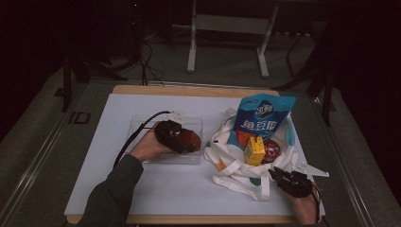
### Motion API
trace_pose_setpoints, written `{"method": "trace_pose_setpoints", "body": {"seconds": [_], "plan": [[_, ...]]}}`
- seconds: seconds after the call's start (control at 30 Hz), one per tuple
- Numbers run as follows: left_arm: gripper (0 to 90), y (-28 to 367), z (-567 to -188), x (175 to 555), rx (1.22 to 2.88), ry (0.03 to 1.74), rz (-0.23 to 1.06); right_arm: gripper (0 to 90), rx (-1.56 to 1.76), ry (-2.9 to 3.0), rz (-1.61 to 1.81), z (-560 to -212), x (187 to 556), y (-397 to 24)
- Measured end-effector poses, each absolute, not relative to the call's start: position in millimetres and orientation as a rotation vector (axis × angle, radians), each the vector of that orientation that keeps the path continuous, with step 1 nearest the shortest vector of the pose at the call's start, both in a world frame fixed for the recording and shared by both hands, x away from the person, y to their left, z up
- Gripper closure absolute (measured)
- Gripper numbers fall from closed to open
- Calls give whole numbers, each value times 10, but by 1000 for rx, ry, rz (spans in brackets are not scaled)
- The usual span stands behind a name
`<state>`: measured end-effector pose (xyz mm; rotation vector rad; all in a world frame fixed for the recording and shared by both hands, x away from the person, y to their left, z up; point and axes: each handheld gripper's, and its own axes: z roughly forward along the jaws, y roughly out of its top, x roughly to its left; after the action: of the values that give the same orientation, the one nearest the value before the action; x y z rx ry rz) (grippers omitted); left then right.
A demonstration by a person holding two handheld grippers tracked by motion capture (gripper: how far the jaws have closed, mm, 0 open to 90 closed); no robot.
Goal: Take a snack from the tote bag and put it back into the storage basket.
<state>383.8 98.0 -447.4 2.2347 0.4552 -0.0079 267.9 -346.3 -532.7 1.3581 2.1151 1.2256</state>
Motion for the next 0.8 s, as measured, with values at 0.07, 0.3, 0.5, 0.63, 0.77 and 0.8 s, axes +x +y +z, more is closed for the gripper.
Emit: {"method": "trace_pose_setpoints", "body": {"seconds": [0.07, 0.3, 0.5, 0.63, 0.77, 0.8], "plan": [[291, 970, -4493, 3833, 2235, 456, -8, 694, 1358, 2115, 1226, -5327, 2679, -3464], [261, 946, -4550, 3819, 2236, 487, -12, 694, 1358, 2115, 1227, -5327, 2680, -3464], [261, 968, -4508, 3798, 2229, 480, 4, 694, 1357, 2116, 1227, -5327, 2681, -3466], [289, 978, -4510, 3785, 2244, 476, 22, 694, 1357, 2116, 1228, -5327, 2680, -3465], [295, 972, -4522, 3779, 2265, 476, 29, 694, 1358, 2116, 1229, -5328, 2681, -3467], [293, 968, -4526, 3779, 2266, 477, 28, 694, 1358, 2116, 1230, -5328, 2682, -3467]]}}
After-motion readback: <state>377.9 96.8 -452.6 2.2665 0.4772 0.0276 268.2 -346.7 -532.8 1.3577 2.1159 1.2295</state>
